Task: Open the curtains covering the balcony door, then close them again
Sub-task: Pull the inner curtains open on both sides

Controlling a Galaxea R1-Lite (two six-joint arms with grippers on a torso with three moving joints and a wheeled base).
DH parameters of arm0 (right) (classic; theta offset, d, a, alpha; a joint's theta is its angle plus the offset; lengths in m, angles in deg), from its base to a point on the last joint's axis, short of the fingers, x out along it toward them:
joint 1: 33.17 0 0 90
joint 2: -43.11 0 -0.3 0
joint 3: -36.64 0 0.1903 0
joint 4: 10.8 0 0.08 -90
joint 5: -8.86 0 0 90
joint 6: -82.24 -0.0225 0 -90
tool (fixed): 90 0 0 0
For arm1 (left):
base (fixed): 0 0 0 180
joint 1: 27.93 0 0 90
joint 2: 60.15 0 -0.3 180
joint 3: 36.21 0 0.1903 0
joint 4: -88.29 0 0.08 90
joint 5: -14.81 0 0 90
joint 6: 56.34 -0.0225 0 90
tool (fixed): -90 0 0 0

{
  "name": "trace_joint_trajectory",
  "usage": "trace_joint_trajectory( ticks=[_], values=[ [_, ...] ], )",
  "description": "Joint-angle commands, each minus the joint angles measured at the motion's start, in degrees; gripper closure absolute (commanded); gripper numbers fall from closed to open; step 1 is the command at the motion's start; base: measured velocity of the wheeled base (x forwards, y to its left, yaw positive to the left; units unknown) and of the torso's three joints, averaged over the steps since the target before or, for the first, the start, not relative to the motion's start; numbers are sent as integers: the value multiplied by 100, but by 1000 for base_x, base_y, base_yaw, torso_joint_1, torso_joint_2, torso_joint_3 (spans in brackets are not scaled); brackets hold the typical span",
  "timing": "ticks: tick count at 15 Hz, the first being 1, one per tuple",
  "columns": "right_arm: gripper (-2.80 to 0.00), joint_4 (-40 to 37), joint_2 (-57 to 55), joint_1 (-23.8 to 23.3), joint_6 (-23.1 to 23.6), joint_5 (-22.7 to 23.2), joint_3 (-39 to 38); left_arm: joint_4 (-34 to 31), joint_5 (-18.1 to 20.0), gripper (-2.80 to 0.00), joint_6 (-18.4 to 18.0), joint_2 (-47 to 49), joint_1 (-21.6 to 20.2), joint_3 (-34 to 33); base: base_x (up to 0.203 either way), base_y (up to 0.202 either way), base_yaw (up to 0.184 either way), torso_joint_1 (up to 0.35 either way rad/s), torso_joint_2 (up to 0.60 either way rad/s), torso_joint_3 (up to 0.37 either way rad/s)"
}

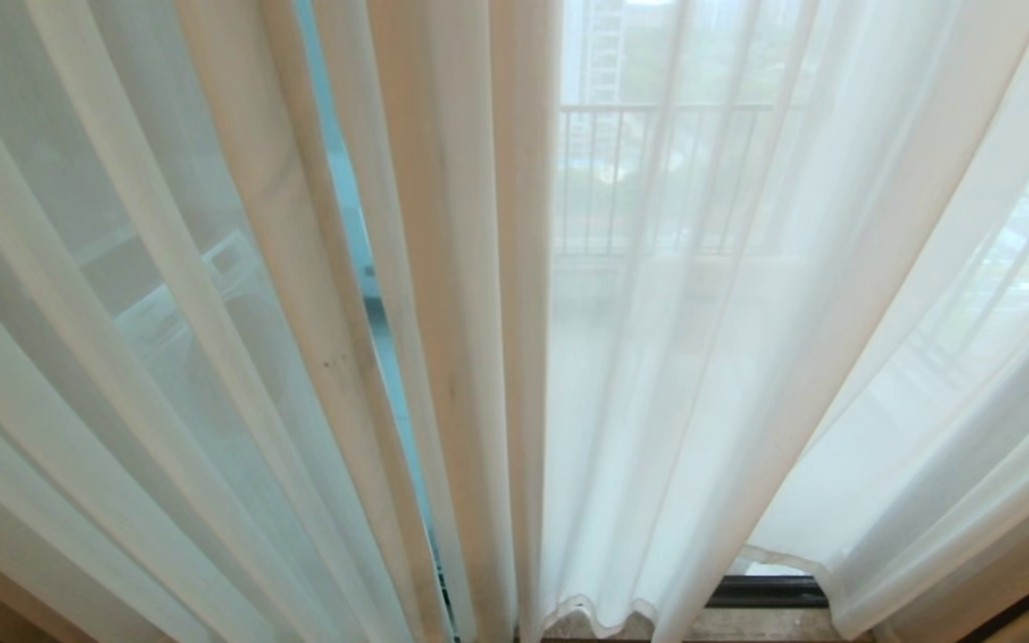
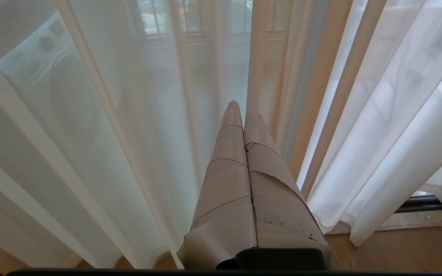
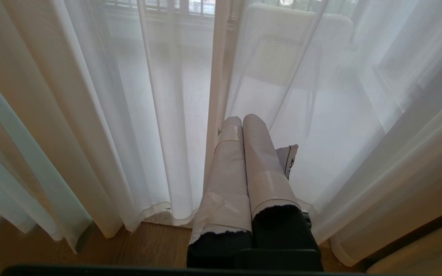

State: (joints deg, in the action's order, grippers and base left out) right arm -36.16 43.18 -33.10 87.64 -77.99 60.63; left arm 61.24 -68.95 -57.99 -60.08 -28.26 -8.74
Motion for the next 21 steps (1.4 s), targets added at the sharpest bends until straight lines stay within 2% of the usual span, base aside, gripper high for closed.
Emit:
trace_joint_trajectory(
  ticks=[1,6,10,13,16,19,21],
  values=[
    [0,-2,-7,2,4,1,-1,-1,0,0,-2,1,-2,-7,0,0,0,0,0,0],
    [0,-2,-7,1,5,1,-1,-1,-8,0,-55,1,-2,-7,0,0,0,0,0,0],
    [0,-2,-7,1,5,1,-1,-15,129,0,-143,1,-2,93,0,0,0,0,0,0],
    [0,-2,-7,1,5,1,-1,-345,410,0,-145,162,-6,516,0,0,0,0,0,0],
    [0,-2,-7,1,5,6,-1,-726,636,0,-124,884,-9,1075,0,0,0,0,0,0],
    [0,-2,-7,1,-1,1,-1,-487,1163,0,-115,1691,85,1230,0,0,0,0,0,0],
    [0,-2,-7,1,5,8,-1,-107,1709,0,13,2324,119,1354,0,0,0,0,0,0]
  ],
)
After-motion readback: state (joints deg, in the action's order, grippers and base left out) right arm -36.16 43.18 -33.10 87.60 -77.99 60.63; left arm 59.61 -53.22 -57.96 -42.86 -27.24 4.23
